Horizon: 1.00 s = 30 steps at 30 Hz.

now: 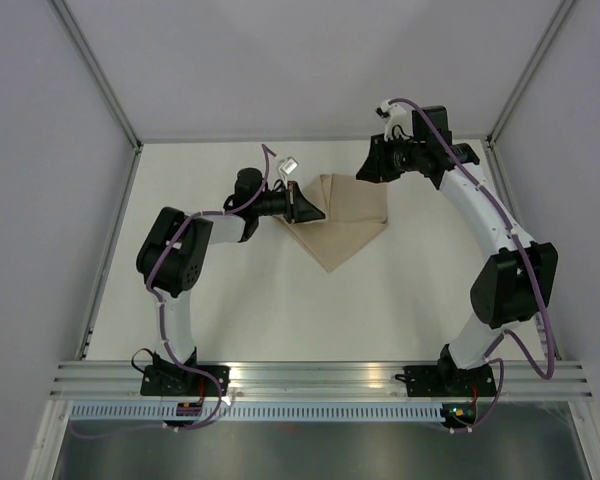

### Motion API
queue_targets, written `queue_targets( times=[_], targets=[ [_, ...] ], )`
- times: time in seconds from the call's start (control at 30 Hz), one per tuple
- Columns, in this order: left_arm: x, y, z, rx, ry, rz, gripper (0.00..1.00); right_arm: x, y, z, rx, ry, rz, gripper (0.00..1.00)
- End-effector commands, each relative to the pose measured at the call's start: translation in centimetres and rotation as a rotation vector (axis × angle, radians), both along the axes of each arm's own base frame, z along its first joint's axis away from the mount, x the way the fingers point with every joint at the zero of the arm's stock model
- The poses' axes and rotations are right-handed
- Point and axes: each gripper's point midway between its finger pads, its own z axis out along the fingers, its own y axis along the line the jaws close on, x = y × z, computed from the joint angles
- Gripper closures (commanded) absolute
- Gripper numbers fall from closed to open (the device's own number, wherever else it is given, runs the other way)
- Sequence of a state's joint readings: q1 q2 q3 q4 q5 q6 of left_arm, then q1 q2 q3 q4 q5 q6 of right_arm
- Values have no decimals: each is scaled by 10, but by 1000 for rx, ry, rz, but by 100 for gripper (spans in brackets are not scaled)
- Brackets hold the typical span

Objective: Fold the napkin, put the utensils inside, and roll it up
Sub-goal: Fold the napkin at the center of the board.

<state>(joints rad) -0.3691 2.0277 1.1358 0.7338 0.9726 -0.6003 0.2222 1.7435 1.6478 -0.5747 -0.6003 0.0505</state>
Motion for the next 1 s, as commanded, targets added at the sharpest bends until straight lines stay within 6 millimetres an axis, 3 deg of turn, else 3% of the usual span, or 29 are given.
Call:
queue_targets(
  times=[0.0,0.2,0.5,0.77,0.97],
  targets=[
    [-22,-6,3,40,-126,-79,98,-24,-20,-6,-105,-6,-11,71],
    [-38,-11,-29,109,-87,-100,98,-38,-35,-26,-161,21,-22,71],
    [-50,-17,-51,197,-80,-120,98,-44,-39,-57,-181,81,-22,72],
    [-50,-24,-62,254,-82,-91,84,-46,-41,-78,-196,118,-20,72],
    [-52,-32,-64,276,-96,-77,65,-50,-42,-84,-202,125,-19,73]
  ],
)
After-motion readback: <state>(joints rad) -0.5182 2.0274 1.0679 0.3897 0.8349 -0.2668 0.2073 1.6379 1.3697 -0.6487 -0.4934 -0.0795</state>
